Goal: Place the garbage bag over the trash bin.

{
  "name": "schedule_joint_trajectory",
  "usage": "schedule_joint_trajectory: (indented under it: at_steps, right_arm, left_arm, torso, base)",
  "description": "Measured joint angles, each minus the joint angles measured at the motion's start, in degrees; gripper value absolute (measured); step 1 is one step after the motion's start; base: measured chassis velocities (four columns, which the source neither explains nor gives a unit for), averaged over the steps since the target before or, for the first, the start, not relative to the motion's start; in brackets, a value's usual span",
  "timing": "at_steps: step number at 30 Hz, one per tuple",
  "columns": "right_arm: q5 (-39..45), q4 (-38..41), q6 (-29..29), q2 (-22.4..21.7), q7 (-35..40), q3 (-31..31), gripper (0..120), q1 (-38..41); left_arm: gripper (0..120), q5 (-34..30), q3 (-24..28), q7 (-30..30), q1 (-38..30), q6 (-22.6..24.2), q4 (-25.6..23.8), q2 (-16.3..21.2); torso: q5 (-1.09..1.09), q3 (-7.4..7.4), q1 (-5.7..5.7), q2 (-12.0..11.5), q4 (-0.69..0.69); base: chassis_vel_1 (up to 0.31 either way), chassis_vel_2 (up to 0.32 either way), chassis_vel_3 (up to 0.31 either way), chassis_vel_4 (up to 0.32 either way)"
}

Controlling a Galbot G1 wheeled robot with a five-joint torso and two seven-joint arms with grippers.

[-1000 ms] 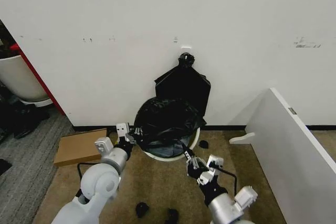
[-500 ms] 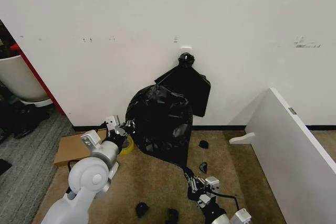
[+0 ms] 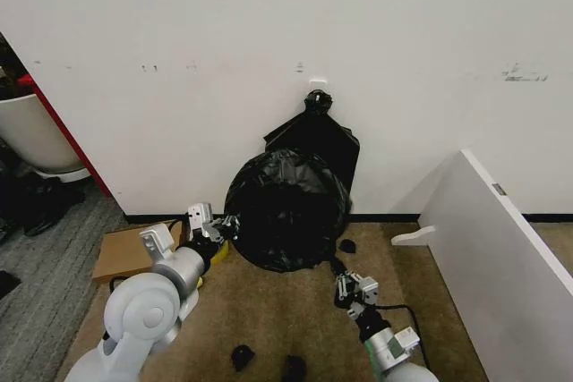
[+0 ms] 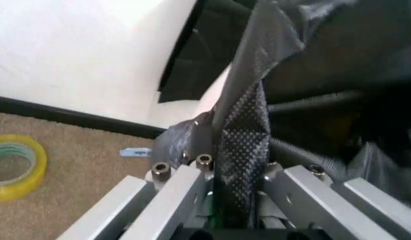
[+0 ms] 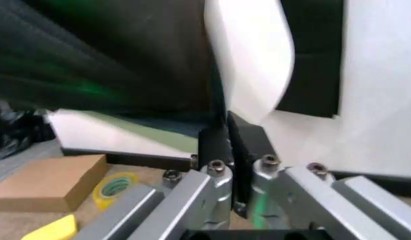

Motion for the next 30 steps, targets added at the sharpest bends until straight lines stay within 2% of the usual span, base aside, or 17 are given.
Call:
schedule_joint_trajectory:
  at_steps: [3,6,7,8,10,11,13,14,17,19,20,21,22,25,27,28,30]
  right_arm:
    - [1.87,2.2,2.49,-0.45,2.88,-0.74,15,-1.65]
    - [3.73,4.84,0.34,-0.94,9.96,-1.33,23,-3.07]
    - [3.73,4.84,0.34,-0.94,9.96,-1.33,23,-3.07]
    - [6.26,7.74,-4.67,-1.49,18.27,-1.87,32,-4.46]
    - [11.04,11.87,-10.32,-1.78,28.34,-2.36,39,-5.7]
    - [11.28,12.08,-10.51,-1.78,28.79,-2.37,41,-5.75]
    - [16.26,17.64,-12.54,-1.91,35.36,-2.52,52,-7.01]
    - [16.26,17.64,-12.54,-1.91,35.36,-2.52,52,-7.01]
    - [16.38,24.06,-11.73,-2.12,34.09,-3.91,64,-7.71]
    - [12.61,25.14,-10.78,-2.6,28.35,-4.65,71,-8.0]
    - [6.08,24.09,-9.73,-3.11,22.52,-5.1,77,-7.84]
    - [2.37,23.12,-9.39,-3.23,20.19,-5.39,76,-7.45]
    - [2.37,23.12,-9.39,-3.23,20.19,-5.39,76,-7.45]
    - [-6.34,21.15,-10.07,-3.63,15.03,-8.19,63,-5.12]
    - [-8.64,20.94,-11.54,-3.83,14.25,-10.3,56,-3.81]
    - [-10.57,20.79,-13.15,-4.03,14.12,-11.68,49,-2.8]
    - [-11.55,20.78,-14.52,-4.12,14.32,-12.46,46,-2.24]
  left_arm:
    - [0,3.31,2.21,0.08,0.33,-2.18,1.42,-0.58]
    - [0,5.76,3.85,0.46,0.26,-4.14,2.79,-1.15]
    - [0,5.76,3.85,0.46,0.26,-4.14,2.79,-1.15]
    - [0,7.45,4.72,0.87,0.14,-5.79,4.03,-1.43]
    - [0,9.06,5.64,1.35,-0.05,-7.77,5.56,-1.69]
    - [0,9.13,5.69,1.39,-0.05,-7.88,5.65,-1.71]
    - [0,11.29,6.63,2.51,0.04,-10.84,7.72,-1.9]
    - [0,11.29,6.63,2.51,0.04,-10.84,7.72,-1.9]
    - [0,13.56,7.33,3.61,0.75,-13.54,9.38,-2.35]
    - [0,15.33,7.75,4.14,1.05,-14.57,10.24,-2.78]
    - [0,17.54,8.19,4.8,1.12,-15.51,11.15,-3.32]
    - [0,18.78,8.44,5.27,1.12,-16.08,11.66,-3.67]
    - [0,18.78,8.44,5.27,1.12,-16.08,11.66,-3.67]
    - [0,22.23,9.34,6.8,0.92,-17.76,13.36,-4.74]
    - [0,23.85,9.88,7.82,0.68,-18.98,14.49,-5.26]
    - [0,24.98,10.35,8.59,0.43,-20.18,15.55,-5.65]
    - [0,25.52,10.82,9.02,0.16,-21.03,16.32,-5.85]
  torso:
    - [-0.01,0.0,0.0,0.0,0.0]
    - [0.0,0.0,0.0,0.0,0.0]
    - [0.0,0.0,0.0,0.0,0.0]
    - [-0.01,0.0,0.0,0.0,-0.01]
    - [0.0,0.0,0.0,0.0,-0.01]
    - [0.0,0.0,0.0,0.0,-0.01]
    - [0.0,0.0,0.0,0.0,-0.01]
    - [0.0,0.0,0.0,0.0,-0.01]
    - [-0.01,-0.01,0.0,0.0,0.0]
    - [-0.01,-0.01,0.0,0.0,0.0]
    - [-0.02,-0.01,0.0,0.0,0.0]
    - [-0.01,0.0,0.0,0.0,0.0]
    - [-0.01,0.0,0.0,0.0,0.0]
    - [0.0,0.0,0.0,0.0,0.01]
    - [0.0,0.0,0.0,0.0,0.0]
    - [0.0,0.0,0.0,0.0,0.01]
    - [0.0,0.0,0.0,0.0,0.01]
  base:
    - [0.0,0.0,0.0,0.0]
    - [0.0,0.0,0.0,0.0]
    - [0.0,0.0,0.0,0.0]
    - [0.0,0.0,0.0,0.0]
    - [0.0,0.0,0.0,0.0]
    - [0.0,0.0,0.0,0.0]
    - [0.0,0.0,0.0,0.0]
    - [0.0,0.0,0.0,0.0]
    - [0.0,0.0,0.0,0.0]
    - [0.0,0.0,0.0,0.0]
    - [0.0,0.0,0.0,0.0]
    - [0.0,0.0,0.0,0.0]
    - [0.0,0.0,0.0,0.0]
    - [0.0,0.0,0.0,0.0]
    - [0.0,0.0,0.0,0.0]
    - [0.0,0.0,0.0,0.0]
    - [0.0,0.0,0.0,0.0]
